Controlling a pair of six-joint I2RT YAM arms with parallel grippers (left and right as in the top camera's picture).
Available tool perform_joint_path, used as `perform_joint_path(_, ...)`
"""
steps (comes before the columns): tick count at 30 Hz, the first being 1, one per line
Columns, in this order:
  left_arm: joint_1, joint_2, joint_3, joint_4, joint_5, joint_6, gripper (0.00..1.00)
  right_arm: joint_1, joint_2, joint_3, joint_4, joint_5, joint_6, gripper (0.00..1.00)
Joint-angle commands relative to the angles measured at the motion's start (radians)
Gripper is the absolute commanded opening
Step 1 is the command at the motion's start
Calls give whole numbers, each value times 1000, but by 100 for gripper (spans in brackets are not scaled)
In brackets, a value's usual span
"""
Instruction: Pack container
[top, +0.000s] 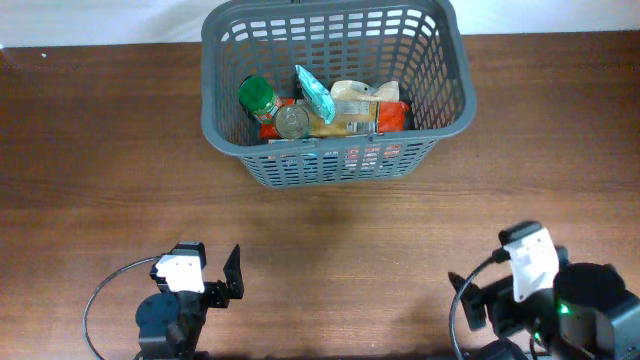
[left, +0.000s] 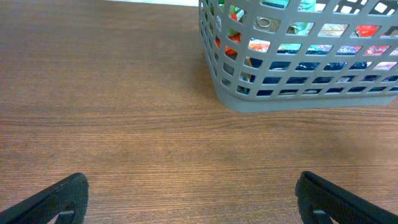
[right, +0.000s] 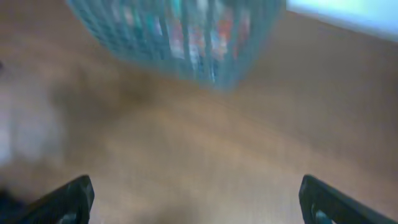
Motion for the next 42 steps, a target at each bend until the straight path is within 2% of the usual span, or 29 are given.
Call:
perform_joint_path(1, 1, -10, -11, 2, 18, -5, 99, 25, -48, -125, 176, 17, -75, 99)
perform_joint_path(6, 1, -10, -11, 2, 18, -5, 99, 24, -167, -428, 460, 24, -76, 99)
perform_joint_path(11, 1, -10, -11, 2, 18, -5, 99, 24, -298, -717, 661, 24, -76, 99)
perform_joint_path(18, 1, -10, -11, 2, 18, -5, 99, 23, -495, -985, 772, 28, -76, 99)
perform_joint_path(24, 1, -10, -11, 2, 18, -5, 99, -21, -590, -1028, 772, 58, -73, 99)
perform_joint_path(42, 1, -10, -11, 2, 18, -5, 99, -49, -594, -1028, 772, 61, -73, 99)
